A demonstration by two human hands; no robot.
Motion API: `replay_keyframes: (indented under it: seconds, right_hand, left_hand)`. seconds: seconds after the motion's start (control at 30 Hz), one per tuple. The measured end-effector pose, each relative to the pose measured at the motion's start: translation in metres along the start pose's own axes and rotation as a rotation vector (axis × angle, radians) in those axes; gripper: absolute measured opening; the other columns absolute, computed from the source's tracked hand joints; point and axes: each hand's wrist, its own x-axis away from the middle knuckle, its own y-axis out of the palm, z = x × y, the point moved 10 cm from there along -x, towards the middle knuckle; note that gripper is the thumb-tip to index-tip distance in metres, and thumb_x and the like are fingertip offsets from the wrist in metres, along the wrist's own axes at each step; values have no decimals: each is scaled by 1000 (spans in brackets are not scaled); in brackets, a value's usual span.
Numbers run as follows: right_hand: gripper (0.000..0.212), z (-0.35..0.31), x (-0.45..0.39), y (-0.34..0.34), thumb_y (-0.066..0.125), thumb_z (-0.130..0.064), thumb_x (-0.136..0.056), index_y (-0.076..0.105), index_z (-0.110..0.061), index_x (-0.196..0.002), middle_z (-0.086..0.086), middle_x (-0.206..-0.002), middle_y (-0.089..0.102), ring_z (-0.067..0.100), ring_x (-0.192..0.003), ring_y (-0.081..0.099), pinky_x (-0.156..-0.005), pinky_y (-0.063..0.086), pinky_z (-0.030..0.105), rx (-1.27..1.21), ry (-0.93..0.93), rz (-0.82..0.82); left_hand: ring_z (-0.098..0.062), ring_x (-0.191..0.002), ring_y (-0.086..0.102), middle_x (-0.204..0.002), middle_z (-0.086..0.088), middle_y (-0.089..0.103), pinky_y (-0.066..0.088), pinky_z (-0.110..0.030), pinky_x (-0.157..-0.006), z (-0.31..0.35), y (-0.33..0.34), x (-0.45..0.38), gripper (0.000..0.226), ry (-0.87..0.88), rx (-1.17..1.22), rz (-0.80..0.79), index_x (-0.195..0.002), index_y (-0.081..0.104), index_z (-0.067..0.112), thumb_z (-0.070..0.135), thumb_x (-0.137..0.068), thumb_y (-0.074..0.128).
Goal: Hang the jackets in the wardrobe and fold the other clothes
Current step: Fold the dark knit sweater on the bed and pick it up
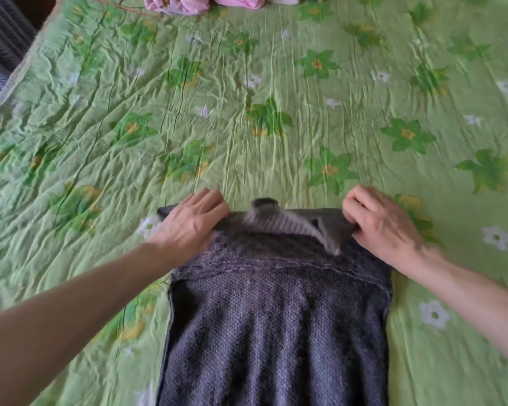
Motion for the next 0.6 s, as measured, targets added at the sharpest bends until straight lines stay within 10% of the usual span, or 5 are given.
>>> replay_keyframes:
  seconds: [0.13, 0.27, 0.37, 0.6]
  right_hand:
    - [40, 1, 32, 32, 67, 5, -80, 53, -12, -114, 9, -120, 56, 33, -100, 61, -86, 56, 51, 29, 8, -138]
    - [51, -8, 46, 42, 43, -31, -106, 40, -29, -157, 4, -165, 35, 36, -150, 37, -124, 29, 54, -4, 70, -230]
    - [64, -20, 57, 61, 21, -65, -105, 9, -44, -165, -6, -175, 1, 36, -160, -2, -127, 5, 63, 72, 54, -397]
    - [74, -26, 66, 73, 14, -73, -101, -5, -40, -165, -2, -175, -7, 31, -160, -11, -126, 6, 64, 135, 111, -435]
  left_hand:
    - [-37, -110, 60, -127, -17, 57, 54, -54, -94, 11, 20, 24, 51, 28, -90, -94, -132, 53, 7, 3, -83, 66]
    - [-38, -158, 19, -171, -13, 22, 19, -65, -125, 28, 40, 32, 68, -51, -66, -245, -168, 13, 34, 52, -107, 36]
    - [-38, -161, -4, -176, -6, -3, 10, -73, -123, 43, 55, 37, 74, 44, -148, -289, -166, 0, 42, 72, -104, 27]
    - [-33, -162, -3, -176, -9, 0, 8, -70, -125, 37, 65, 39, 71, 11, -205, -315, -167, 9, 38, 70, -106, 21]
